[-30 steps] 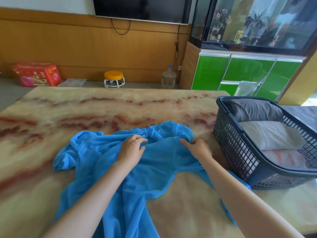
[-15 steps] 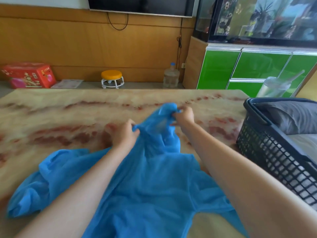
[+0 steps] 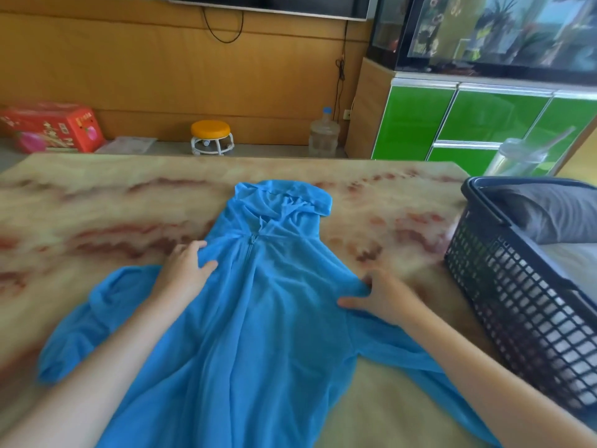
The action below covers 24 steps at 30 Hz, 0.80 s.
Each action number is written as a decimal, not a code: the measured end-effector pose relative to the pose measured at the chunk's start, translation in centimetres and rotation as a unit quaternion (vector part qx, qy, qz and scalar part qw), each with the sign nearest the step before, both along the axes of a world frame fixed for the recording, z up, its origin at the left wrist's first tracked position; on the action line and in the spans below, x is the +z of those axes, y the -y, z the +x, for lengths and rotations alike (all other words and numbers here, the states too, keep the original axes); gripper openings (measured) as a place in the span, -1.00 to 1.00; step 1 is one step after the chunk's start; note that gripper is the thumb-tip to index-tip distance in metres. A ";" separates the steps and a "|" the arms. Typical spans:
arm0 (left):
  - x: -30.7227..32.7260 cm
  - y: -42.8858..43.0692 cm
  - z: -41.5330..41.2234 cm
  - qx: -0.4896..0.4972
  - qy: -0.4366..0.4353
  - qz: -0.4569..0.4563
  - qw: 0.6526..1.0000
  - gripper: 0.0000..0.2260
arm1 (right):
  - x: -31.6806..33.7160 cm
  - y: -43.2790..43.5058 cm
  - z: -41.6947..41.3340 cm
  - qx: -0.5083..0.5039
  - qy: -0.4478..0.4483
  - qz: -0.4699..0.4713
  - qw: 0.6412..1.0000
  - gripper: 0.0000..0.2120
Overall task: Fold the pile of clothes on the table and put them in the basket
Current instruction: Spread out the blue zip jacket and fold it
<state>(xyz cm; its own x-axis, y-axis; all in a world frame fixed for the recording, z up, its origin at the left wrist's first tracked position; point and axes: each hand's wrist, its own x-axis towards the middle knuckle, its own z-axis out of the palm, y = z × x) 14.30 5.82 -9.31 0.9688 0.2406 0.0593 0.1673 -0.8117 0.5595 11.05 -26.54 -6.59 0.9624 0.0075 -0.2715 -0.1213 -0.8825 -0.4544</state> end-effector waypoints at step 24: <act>0.3 7.1 -14.2 -0.192 0.002 0.045 0.980 -0.22 | -1.9 3.4 -13.3 0.008 0.163 0.062 0.985 -0.76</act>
